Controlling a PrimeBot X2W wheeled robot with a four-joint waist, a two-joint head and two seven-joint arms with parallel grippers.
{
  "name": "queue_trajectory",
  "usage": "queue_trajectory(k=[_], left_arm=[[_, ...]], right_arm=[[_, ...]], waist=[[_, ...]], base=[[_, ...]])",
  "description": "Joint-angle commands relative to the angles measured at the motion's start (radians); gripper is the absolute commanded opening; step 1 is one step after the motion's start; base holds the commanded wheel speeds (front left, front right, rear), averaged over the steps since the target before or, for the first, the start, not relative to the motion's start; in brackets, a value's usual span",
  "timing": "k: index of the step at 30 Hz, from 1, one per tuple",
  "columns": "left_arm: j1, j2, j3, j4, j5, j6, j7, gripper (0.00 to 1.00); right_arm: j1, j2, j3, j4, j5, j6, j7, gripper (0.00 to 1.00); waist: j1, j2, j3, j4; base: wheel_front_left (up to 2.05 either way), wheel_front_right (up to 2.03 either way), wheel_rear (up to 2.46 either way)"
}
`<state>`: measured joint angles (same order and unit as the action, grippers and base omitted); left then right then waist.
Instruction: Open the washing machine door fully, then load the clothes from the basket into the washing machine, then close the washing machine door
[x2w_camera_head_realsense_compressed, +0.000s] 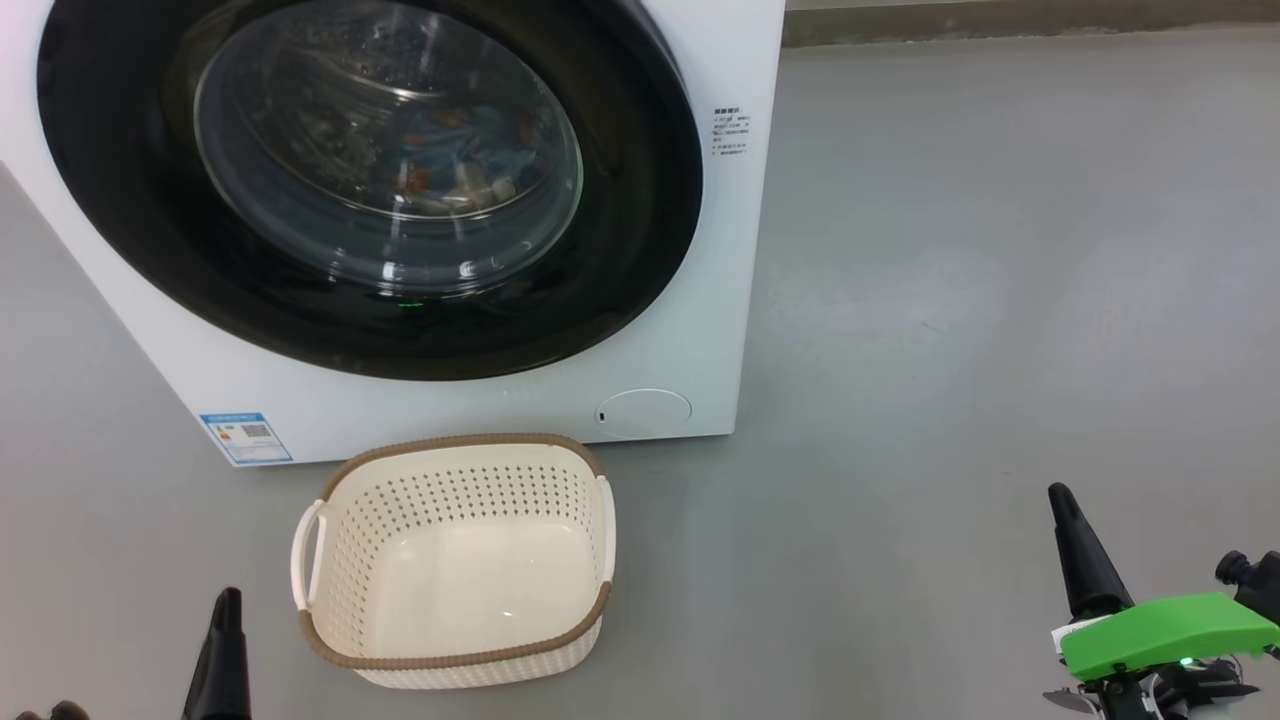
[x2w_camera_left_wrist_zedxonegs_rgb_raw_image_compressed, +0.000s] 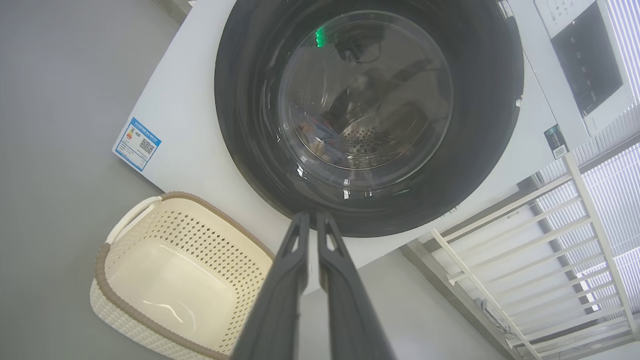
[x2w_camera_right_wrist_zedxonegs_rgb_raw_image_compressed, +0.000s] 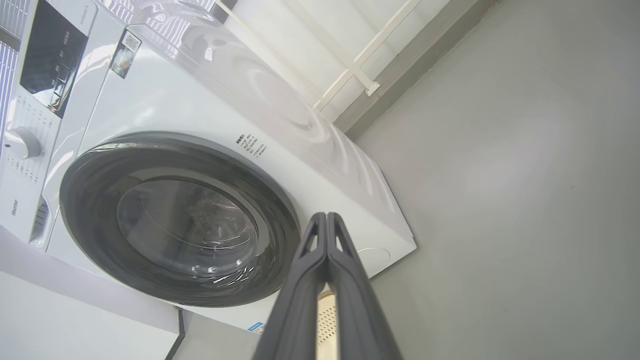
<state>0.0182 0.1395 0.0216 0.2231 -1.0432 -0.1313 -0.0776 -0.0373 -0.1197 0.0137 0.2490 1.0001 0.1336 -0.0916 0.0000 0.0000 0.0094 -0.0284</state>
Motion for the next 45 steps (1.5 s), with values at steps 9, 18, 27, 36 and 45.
queue_trajectory(k=[9, 18, 27, 36, 45], left_arm=[[-0.061, -0.003, 0.036, -0.010, -0.104, 0.000, 0.033, 0.00], [-0.071, -0.016, 0.044, -0.005, -0.172, 0.000, 0.056, 0.00], [-0.082, -0.030, 0.054, 0.000, -0.249, 0.000, 0.083, 0.00], [-0.093, -0.045, 0.064, 0.005, -0.326, 0.000, 0.109, 0.00], [-0.103, -0.059, 0.073, 0.011, -0.403, 0.000, 0.136, 0.00]], right_arm=[[-0.050, 0.003, -0.020, -0.019, 0.108, -0.002, 0.034, 0.00], [-0.053, 0.012, -0.034, -0.017, 0.184, -0.002, 0.057, 0.00], [-0.056, 0.021, -0.050, -0.015, 0.270, -0.002, 0.084, 0.00], [-0.059, 0.031, -0.066, -0.012, 0.355, -0.002, 0.111, 0.00], [-0.062, 0.040, -0.082, -0.010, 0.439, -0.002, 0.138, 0.00]], waist=[[0.0000, 0.0000, -0.001, 0.005], [0.0000, 0.0000, -0.002, 0.008], [0.0000, 0.0000, -0.003, 0.012], [0.0000, 0.0000, -0.004, 0.016], [0.0000, 0.0000, -0.004, 0.020]], base=[[0.00, 0.00, 0.00], [0.00, 0.00, 0.00], [0.00, 0.00, 0.00], [0.00, 0.00, 0.00], [0.00, 0.00, 0.00]])
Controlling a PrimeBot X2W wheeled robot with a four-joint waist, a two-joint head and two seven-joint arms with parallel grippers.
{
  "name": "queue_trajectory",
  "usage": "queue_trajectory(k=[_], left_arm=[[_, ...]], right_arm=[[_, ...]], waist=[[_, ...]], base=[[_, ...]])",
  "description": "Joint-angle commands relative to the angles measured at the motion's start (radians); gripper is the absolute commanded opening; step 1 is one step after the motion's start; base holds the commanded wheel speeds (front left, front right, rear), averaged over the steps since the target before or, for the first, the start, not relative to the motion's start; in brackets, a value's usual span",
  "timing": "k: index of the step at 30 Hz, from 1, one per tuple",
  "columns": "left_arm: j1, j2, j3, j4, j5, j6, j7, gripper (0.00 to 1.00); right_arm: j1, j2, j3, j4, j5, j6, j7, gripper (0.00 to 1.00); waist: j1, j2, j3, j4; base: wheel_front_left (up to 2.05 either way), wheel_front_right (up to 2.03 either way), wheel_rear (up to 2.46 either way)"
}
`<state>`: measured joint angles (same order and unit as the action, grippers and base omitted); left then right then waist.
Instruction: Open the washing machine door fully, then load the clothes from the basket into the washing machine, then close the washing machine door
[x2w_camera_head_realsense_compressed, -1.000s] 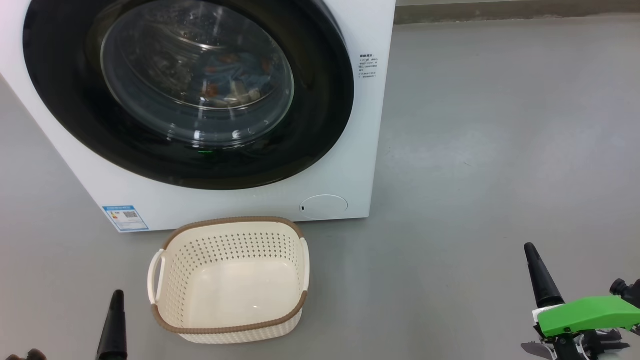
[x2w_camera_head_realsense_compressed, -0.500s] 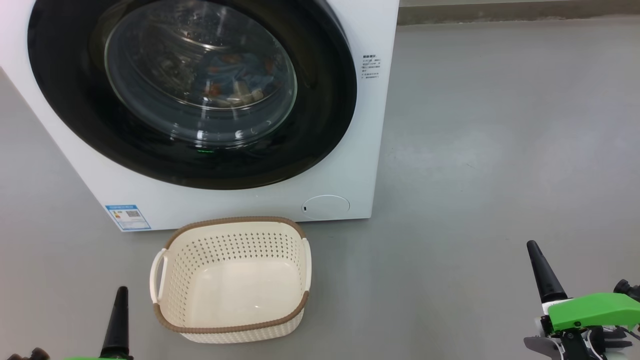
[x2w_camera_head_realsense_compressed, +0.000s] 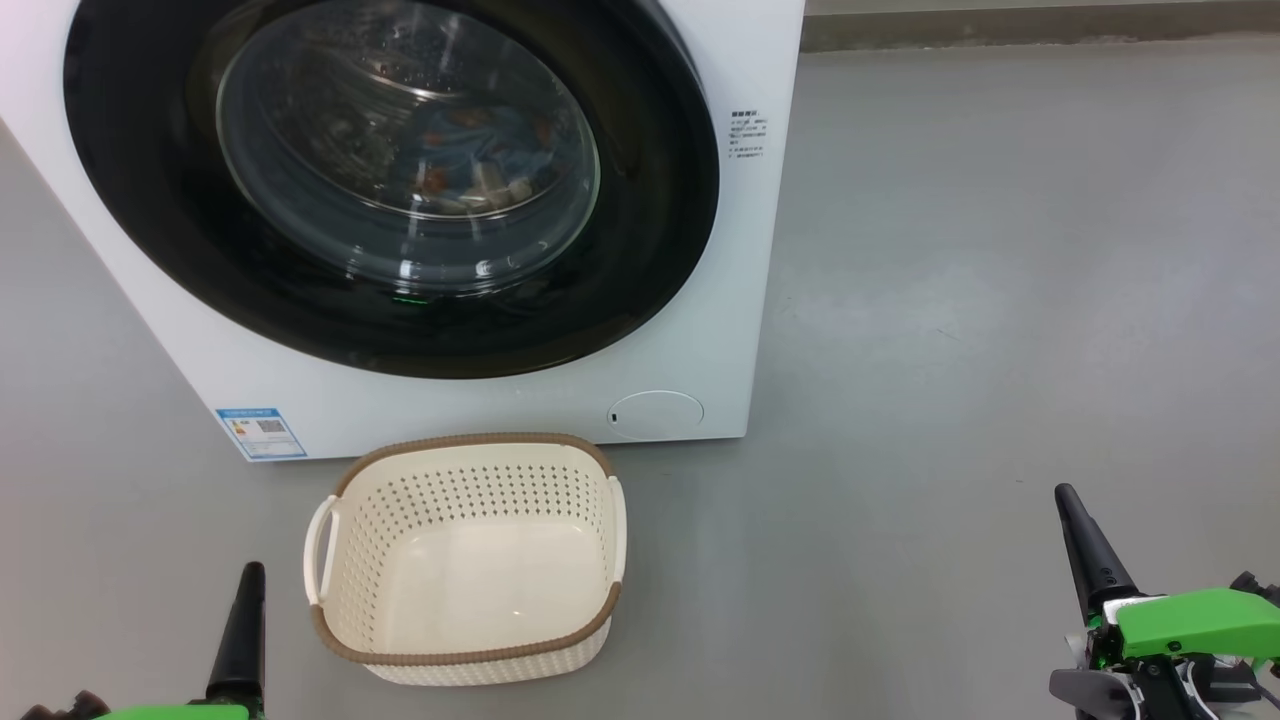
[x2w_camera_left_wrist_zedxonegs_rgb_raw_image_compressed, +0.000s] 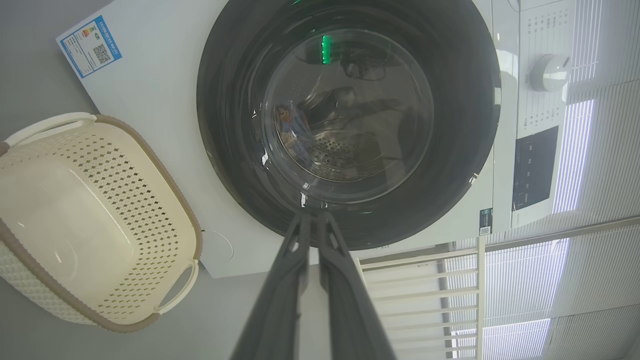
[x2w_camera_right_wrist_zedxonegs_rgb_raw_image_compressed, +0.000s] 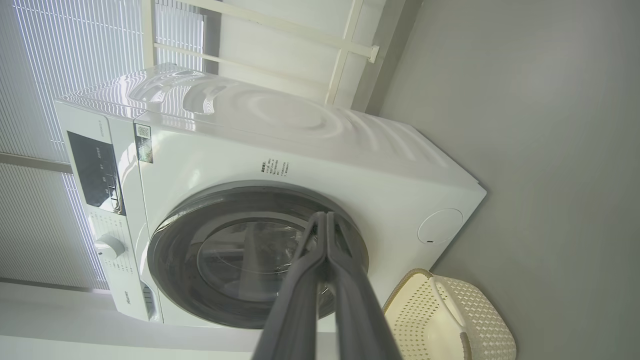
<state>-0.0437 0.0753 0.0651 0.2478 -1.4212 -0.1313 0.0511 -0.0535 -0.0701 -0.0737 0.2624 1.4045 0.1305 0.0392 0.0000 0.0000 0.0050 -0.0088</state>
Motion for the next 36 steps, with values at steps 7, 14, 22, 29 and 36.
queue_trajectory(k=[7, 14, 22, 29, 36], left_arm=[[-0.049, -0.004, 0.036, -0.011, -0.076, 0.000, 0.025, 0.00], [-0.057, -0.015, 0.043, -0.006, -0.136, 0.001, 0.045, 0.00], [-0.064, -0.025, 0.050, -0.003, -0.187, 0.001, 0.063, 0.00], [-0.064, -0.025, 0.050, -0.003, -0.187, 0.001, 0.063, 0.00], [-0.064, -0.025, 0.050, -0.003, -0.187, 0.001, 0.063, 0.00]], right_arm=[[-0.049, -0.003, -0.005, -0.022, 0.092, 0.001, 0.025, 0.00], [-0.051, 0.004, -0.018, -0.020, 0.158, 0.000, 0.046, 0.00], [-0.053, 0.011, -0.029, -0.018, 0.214, 0.000, 0.065, 0.00], [-0.053, 0.012, -0.030, -0.018, 0.213, 0.000, 0.066, 0.00], [-0.054, 0.013, -0.031, -0.018, 0.212, 0.000, 0.067, 0.00]], waist=[[0.0000, 0.0000, -0.001, 0.003], [0.0000, 0.0000, -0.001, 0.006], [0.0000, 0.0000, -0.002, 0.009], [0.0000, 0.0000, -0.002, 0.009], [0.0000, 0.0000, -0.002, 0.009]], base=[[0.00, 0.00, 0.00], [0.00, 0.00, 0.00], [0.00, 0.00, 0.00], [0.00, 0.00, 0.00], [0.00, 0.00, 0.00]])
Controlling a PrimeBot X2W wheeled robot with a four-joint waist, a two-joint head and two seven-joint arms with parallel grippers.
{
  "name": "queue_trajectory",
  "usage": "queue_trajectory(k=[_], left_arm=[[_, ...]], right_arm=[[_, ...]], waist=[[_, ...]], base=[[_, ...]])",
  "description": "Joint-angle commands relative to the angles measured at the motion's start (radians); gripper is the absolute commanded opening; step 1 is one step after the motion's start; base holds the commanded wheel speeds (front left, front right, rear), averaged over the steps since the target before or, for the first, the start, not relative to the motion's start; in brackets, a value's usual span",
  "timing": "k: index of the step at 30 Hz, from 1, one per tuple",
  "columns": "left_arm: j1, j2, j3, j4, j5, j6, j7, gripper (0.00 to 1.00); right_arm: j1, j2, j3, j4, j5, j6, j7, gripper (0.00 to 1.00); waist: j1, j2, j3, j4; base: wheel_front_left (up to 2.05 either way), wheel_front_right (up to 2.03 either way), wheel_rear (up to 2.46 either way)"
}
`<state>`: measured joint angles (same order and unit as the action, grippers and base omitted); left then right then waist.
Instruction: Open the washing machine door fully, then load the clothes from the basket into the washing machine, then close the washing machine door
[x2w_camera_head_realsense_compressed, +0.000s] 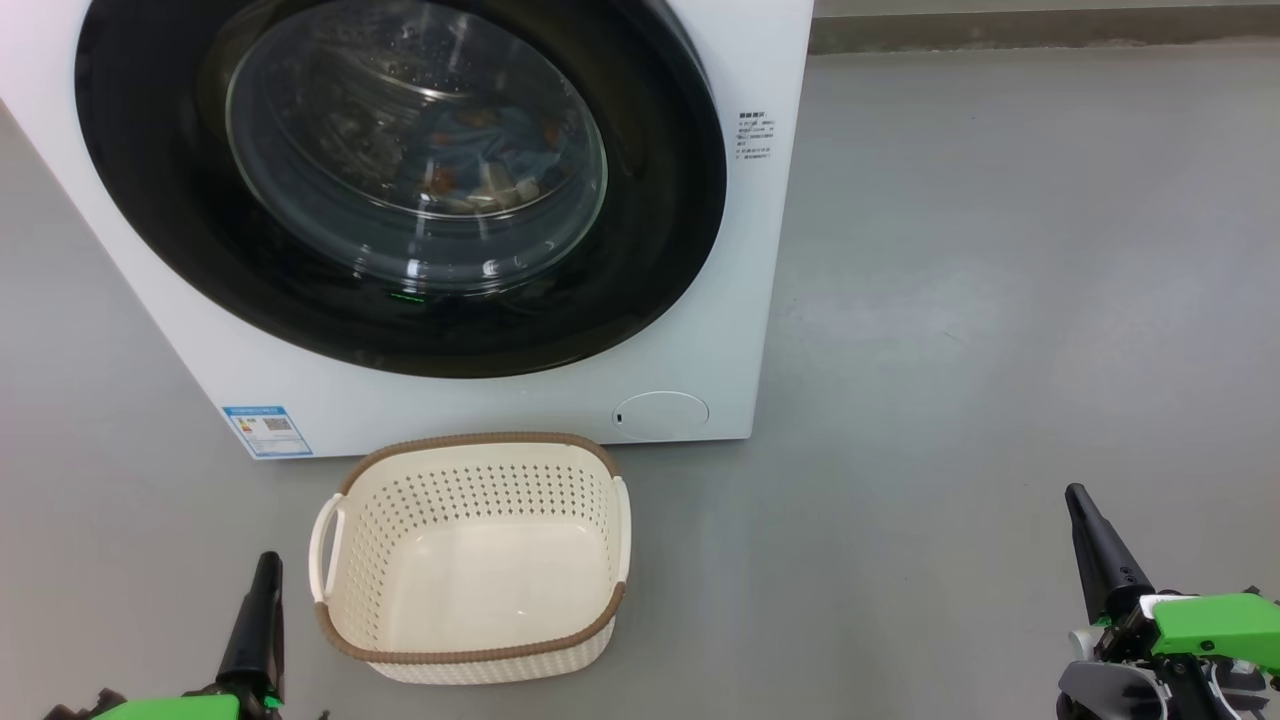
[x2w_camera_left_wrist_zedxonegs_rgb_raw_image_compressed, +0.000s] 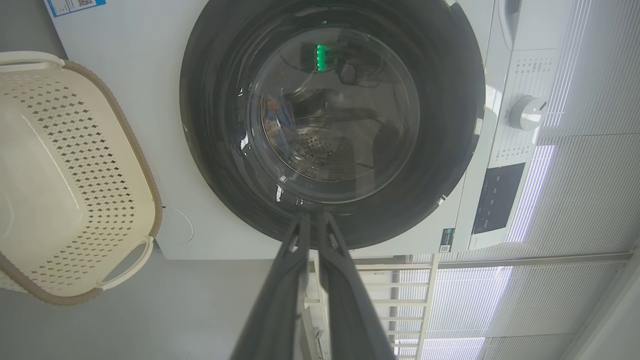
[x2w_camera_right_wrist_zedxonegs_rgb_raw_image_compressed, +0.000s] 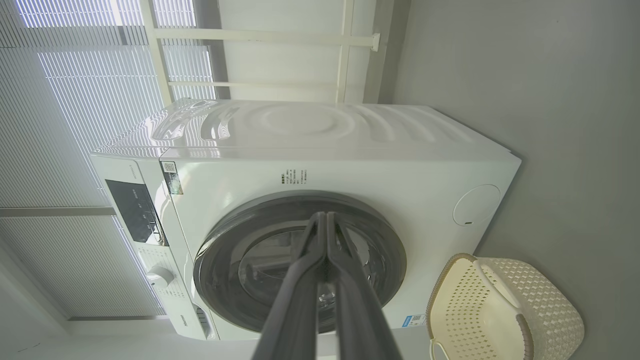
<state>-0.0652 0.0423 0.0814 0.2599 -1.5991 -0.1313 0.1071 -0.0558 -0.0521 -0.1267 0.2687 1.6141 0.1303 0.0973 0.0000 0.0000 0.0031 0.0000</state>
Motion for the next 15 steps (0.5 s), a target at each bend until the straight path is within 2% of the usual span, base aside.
queue_trajectory(k=[1, 15], left_arm=[[-0.043, 0.008, 0.033, -0.015, -0.009, 0.001, 0.007, 0.00], [-0.043, 0.008, 0.034, -0.015, -0.009, 0.001, 0.007, 0.00]], right_arm=[[-0.051, -0.005, 0.022, -0.024, 0.002, 0.000, 0.009, 0.00], [-0.051, -0.004, 0.020, -0.024, 0.000, 0.000, 0.010, 0.00]], waist=[[0.0000, 0.0000, 0.000, 0.000], [0.0000, 0.0000, 0.000, 0.000]], base=[[0.00, 0.00, 0.00], [0.00, 0.00, 0.00]])
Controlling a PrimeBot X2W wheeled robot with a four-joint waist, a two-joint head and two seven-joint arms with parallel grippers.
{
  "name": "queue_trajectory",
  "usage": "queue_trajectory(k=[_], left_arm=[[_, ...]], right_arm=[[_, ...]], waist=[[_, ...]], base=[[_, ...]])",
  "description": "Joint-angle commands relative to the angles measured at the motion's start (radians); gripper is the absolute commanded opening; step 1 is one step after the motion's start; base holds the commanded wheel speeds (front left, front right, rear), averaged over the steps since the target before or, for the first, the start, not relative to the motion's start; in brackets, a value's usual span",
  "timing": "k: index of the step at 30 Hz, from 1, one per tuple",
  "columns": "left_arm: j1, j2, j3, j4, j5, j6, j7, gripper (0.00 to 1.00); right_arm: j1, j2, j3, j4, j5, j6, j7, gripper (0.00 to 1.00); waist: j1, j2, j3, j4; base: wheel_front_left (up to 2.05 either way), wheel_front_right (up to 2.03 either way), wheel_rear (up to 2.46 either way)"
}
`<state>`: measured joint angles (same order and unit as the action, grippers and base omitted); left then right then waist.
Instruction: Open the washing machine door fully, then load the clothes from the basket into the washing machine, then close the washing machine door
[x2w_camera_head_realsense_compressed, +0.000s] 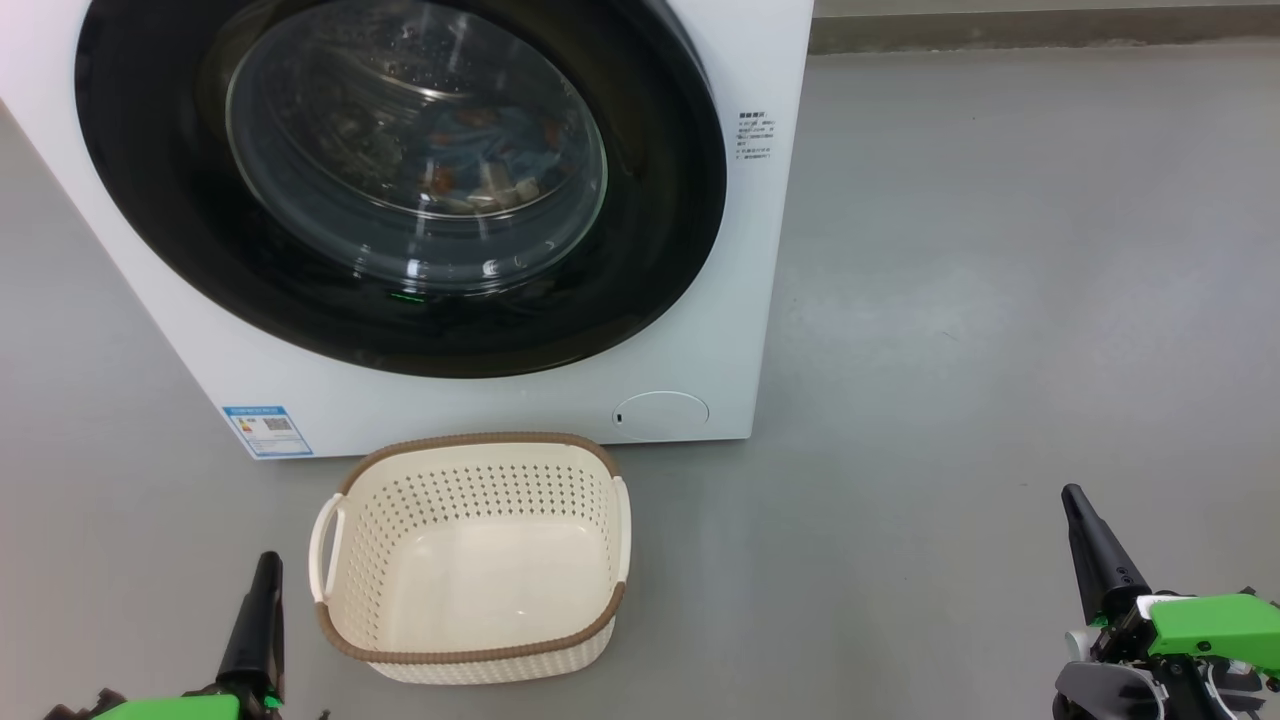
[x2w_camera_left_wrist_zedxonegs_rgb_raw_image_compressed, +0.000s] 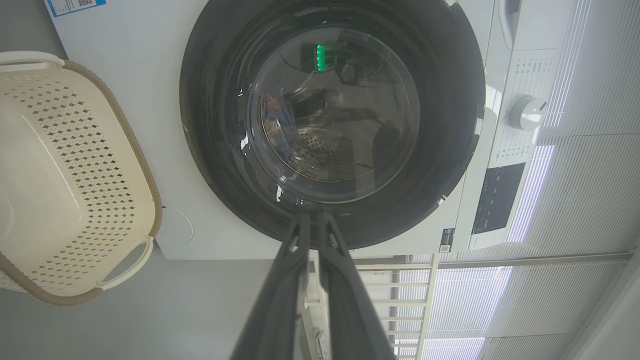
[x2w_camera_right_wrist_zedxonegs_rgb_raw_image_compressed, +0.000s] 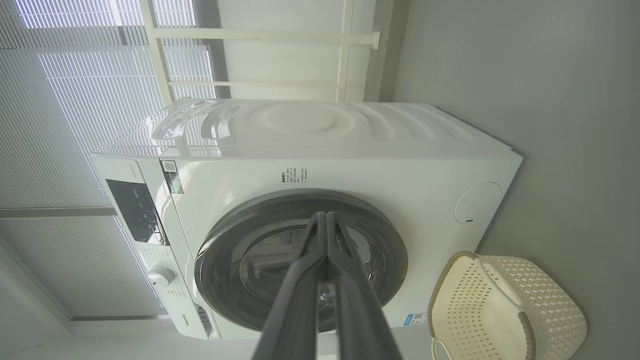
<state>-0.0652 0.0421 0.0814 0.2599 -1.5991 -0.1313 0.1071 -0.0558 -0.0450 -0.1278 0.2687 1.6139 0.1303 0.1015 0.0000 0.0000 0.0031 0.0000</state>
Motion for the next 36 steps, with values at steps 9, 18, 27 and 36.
queue_trajectory(k=[9, 18, 27, 36], left_arm=[[-0.043, 0.008, 0.034, -0.015, -0.009, 0.001, 0.007, 0.00], [-0.043, 0.008, 0.033, -0.015, -0.009, 0.001, 0.007, 0.00], [-0.043, 0.008, 0.033, -0.015, -0.009, 0.001, 0.007, 0.00], [-0.043, 0.008, 0.033, -0.015, -0.009, 0.001, 0.007, 0.00]], right_arm=[[-0.051, -0.010, 0.020, -0.024, 0.000, 0.000, 0.007, 0.00], [-0.052, -0.010, 0.019, -0.024, -0.001, 0.000, 0.007, 0.00], [-0.052, -0.009, 0.018, -0.024, -0.002, 0.000, 0.008, 0.00], [-0.052, -0.009, 0.018, -0.024, -0.002, 0.000, 0.009, 0.00]], waist=[[0.0000, 0.0000, 0.000, 0.000], [0.0000, 0.0000, 0.000, 0.000], [0.0000, 0.0000, 0.000, 0.000], [0.0000, 0.0000, 0.000, 0.000]], base=[[0.00, 0.00, 0.00], [0.00, 0.00, 0.00], [0.00, 0.00, 0.00], [0.00, 0.00, 0.00]])
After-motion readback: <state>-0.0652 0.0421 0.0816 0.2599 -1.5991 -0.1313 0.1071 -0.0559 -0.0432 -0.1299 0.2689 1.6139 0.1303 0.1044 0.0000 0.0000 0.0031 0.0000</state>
